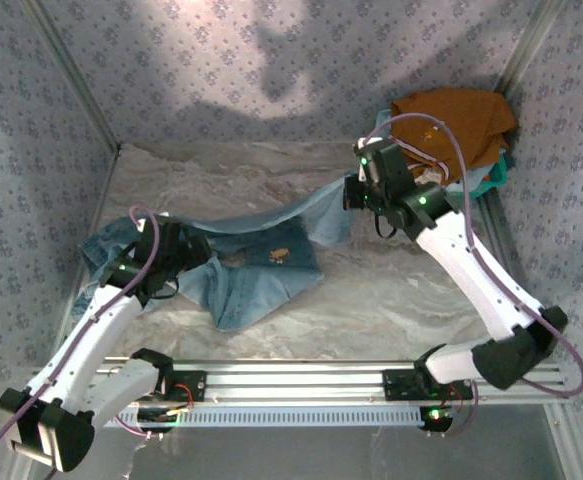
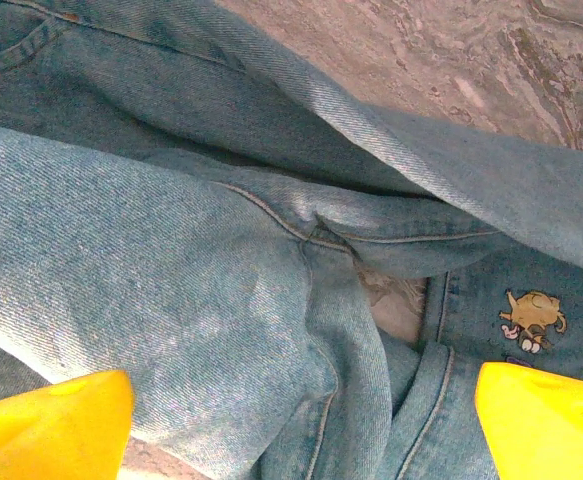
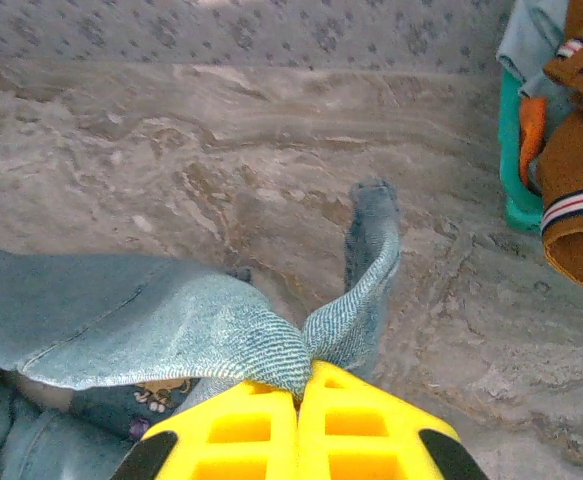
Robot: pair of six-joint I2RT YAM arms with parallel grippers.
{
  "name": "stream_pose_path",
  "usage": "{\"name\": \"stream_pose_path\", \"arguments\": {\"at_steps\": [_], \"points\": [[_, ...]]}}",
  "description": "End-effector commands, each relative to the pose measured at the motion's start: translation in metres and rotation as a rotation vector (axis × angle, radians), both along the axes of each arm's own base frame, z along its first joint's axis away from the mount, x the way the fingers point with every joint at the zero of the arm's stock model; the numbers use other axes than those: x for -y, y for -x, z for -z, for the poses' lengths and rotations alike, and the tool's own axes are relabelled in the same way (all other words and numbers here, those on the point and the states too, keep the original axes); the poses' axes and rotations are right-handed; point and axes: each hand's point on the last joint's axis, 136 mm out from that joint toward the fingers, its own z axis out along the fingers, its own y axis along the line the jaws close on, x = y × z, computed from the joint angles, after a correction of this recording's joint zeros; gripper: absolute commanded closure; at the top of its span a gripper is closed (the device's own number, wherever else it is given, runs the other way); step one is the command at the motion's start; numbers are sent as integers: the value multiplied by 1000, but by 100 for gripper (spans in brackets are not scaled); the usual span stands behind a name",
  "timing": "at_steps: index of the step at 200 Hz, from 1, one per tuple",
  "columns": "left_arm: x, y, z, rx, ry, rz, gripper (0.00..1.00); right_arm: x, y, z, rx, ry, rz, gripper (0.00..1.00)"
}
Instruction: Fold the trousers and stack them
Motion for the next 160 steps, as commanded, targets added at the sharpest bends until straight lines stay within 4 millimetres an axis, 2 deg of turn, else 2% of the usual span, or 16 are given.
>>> {"name": "stream_pose_path", "arguments": {"at_steps": [1, 10, 41, 44, 49, 51, 52, 53, 65, 84, 107, 116, 132, 142, 160], "points": [[1, -9, -19, 42, -20, 12, 12, -1, -38, -8, -1, -27, 1, 100], [1, -11, -19, 40, -29, 12, 12, -4, -58, -3, -22, -29, 2, 100], [1, -26, -20, 52, -35, 3, 12, 0, -146, 23, -108, -55, 74, 99], [2, -28, -20, 51, -34, 2, 11, 0, -154, 28, -117, -54, 80, 93], [2, -29, -18, 47, -32, 2, 11, 0, -164, 32, -132, -55, 91, 74], [2, -30, -18, 45, -31, 2, 11, 1, -168, 37, -145, -49, 93, 68], [3, -30, -17, 44, -30, 2, 11, 1, -168, 37, -145, -49, 93, 68], [3, -31, -17, 43, -29, 2, 11, 0, -171, 35, -142, -52, 91, 63], [7, -34, -16, 34, -16, 15, 11, -4, -179, 41, -179, -50, 81, 47], [12, -33, -13, 15, -1, 34, 10, -3, -172, 36, -181, -10, 83, 40], [14, -27, -4, 2, 8, 36, 8, -7, -138, 33, -122, 82, 77, 32], [14, -24, 3, -10, 13, 32, 8, -12, -124, 40, -109, 68, 53, 31], [14, -19, 15, -31, 22, 28, 8, -30, -92, 69, -170, 7, -24, 36], [16, -17, 21, -39, 30, 29, 8, -46, -72, 95, -241, -3, -87, 42], [18, -15, 31, -54, 45, 32, 8, -73, -49, 140, -362, 11, -176, 49]]}}
